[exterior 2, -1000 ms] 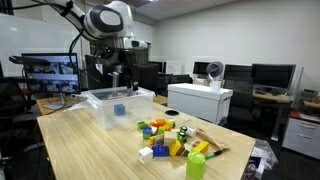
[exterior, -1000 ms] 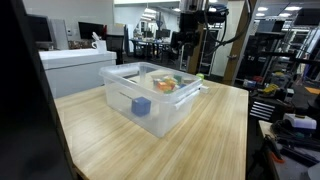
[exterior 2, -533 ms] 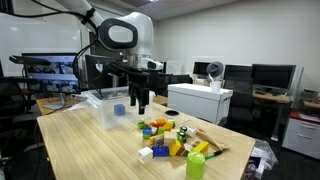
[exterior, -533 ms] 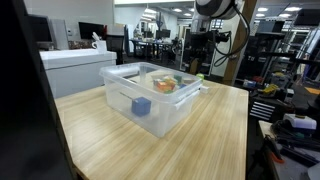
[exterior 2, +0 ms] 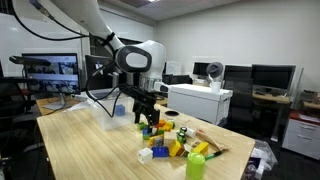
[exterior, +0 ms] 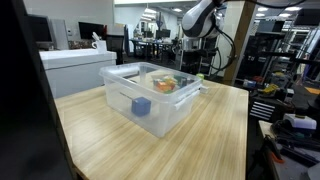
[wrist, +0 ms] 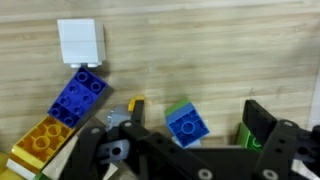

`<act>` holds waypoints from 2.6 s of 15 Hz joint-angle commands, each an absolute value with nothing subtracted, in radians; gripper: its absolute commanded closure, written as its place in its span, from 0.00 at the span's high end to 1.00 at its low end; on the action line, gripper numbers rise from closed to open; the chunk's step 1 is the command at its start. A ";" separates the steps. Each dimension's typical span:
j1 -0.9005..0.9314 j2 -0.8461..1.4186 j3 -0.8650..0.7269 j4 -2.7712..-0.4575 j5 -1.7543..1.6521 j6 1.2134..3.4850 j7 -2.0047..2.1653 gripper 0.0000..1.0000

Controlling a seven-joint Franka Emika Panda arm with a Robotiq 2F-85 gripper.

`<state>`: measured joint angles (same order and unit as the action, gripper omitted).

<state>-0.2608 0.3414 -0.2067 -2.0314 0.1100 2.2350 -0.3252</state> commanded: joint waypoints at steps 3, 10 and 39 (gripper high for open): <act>-0.292 0.456 -0.163 -1.931 0.095 2.231 -0.385 1.00; -0.292 0.458 -0.144 -1.903 0.086 2.219 -0.363 0.41; -0.192 0.124 -0.187 -1.990 0.072 2.122 -0.042 1.00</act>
